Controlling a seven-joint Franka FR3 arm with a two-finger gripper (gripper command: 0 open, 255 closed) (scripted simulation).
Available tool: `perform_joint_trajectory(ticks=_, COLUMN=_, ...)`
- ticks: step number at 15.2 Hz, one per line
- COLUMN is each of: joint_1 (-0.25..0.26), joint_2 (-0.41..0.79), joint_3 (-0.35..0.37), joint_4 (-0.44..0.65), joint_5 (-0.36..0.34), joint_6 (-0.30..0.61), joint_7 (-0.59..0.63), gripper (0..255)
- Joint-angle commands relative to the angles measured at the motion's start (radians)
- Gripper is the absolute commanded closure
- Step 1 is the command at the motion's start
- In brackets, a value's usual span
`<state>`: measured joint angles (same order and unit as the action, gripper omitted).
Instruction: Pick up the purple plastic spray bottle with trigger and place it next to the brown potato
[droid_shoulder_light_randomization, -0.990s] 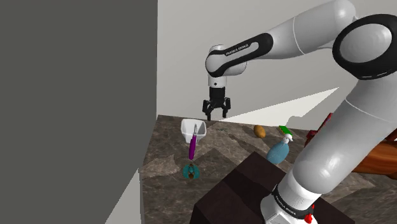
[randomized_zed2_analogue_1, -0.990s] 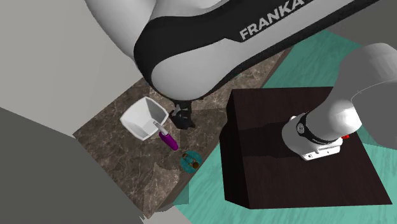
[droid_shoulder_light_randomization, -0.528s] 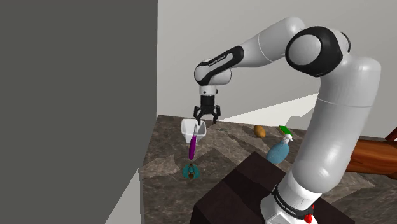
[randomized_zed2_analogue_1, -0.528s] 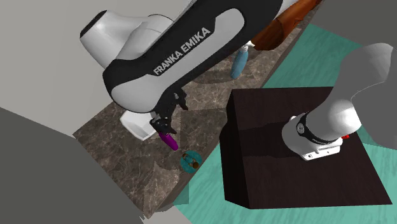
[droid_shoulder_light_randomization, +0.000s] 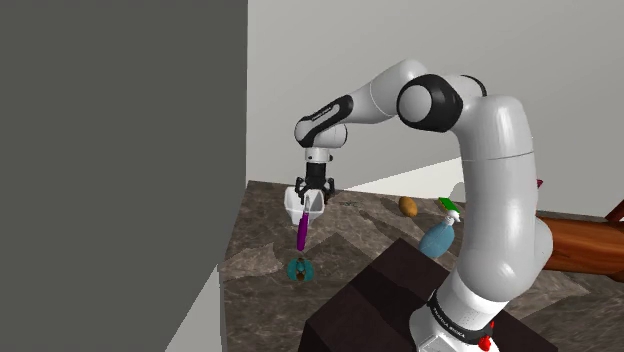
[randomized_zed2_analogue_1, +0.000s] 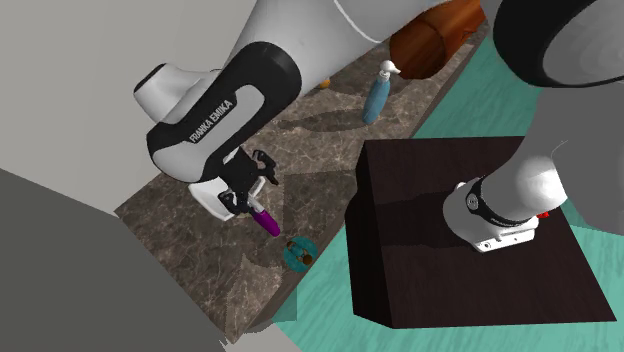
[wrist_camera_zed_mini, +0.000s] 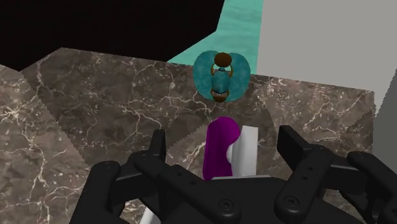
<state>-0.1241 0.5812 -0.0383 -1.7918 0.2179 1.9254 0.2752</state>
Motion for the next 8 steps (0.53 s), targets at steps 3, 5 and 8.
perform_joint_trajectory(ticks=3, joint_1=-0.024, joint_2=0.181, joint_3=0.003, joint_4=0.177, joint_5=0.041, joint_6=-0.026, joint_7=0.032, gripper=0)
perform_joint_trajectory(ticks=5, joint_1=-0.038, joint_2=0.271, joint_3=0.005, joint_4=0.272, joint_5=0.059, joint_6=-0.045, joint_7=0.050, gripper=0)
perform_joint_trajectory(ticks=8, joint_1=-0.057, joint_2=0.385, joint_3=0.008, joint_4=0.400, joint_5=0.079, joint_6=-0.074, joint_7=0.075, gripper=0)
